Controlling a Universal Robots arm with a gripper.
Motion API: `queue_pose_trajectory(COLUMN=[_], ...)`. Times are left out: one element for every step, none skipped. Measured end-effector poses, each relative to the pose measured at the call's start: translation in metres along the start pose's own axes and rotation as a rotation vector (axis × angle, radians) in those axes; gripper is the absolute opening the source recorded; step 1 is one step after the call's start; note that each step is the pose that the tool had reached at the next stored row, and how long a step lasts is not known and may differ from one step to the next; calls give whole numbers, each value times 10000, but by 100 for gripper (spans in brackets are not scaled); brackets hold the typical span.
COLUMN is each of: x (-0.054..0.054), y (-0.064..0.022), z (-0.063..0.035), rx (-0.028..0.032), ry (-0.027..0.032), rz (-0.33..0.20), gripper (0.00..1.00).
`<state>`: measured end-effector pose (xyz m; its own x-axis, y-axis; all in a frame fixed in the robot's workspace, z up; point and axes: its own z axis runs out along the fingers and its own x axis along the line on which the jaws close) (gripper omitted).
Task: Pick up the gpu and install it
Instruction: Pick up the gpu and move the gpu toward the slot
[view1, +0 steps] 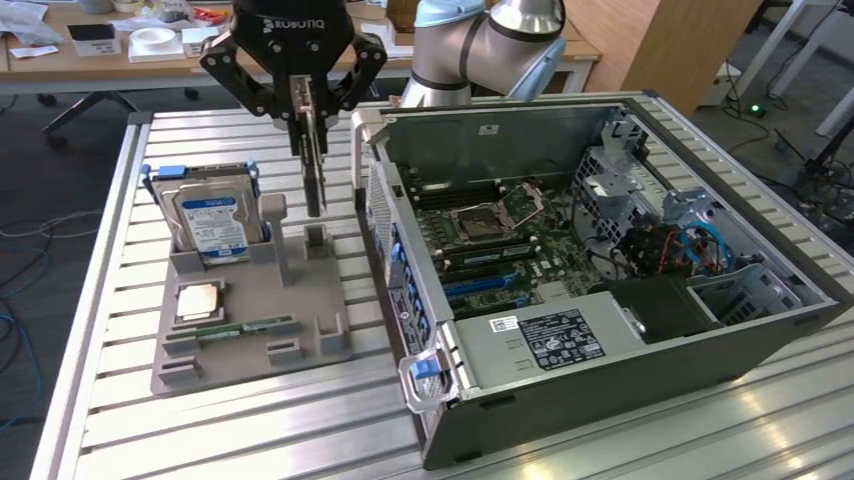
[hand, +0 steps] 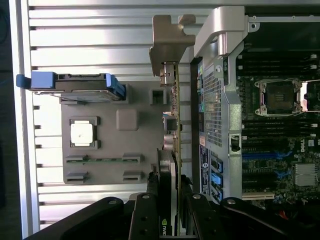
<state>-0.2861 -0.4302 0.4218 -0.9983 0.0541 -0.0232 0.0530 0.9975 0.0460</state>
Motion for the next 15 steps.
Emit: queue_pose_trajectory(x=[-6, -12, -21, -34, -50, -66, -83, -102, -121, -144, -167, -193, -220, -248, -277], y=[0, 1, 1, 2, 3, 4, 4, 5, 6, 8, 9, 11, 12, 13, 15], z=[0, 1, 2, 1, 2, 2, 3, 3, 4, 4, 5, 6, 7, 7, 8], rx=[0, -1, -1, -1, -1, 0, -1, -1, -1, -1, -1, -1, -1, 0, 0], ry=[0, 0, -2, -1, -1, 0, -1, -1, -1, -1, -1, -2, -1, -1, -1], rz=[-2, -2, 0, 0, 0, 0, 0, 0, 0, 1, 1, 1, 1, 1, 1], gripper=[27, 27, 27, 27, 27, 27, 27, 27, 27, 27, 27, 27, 27, 27, 27])
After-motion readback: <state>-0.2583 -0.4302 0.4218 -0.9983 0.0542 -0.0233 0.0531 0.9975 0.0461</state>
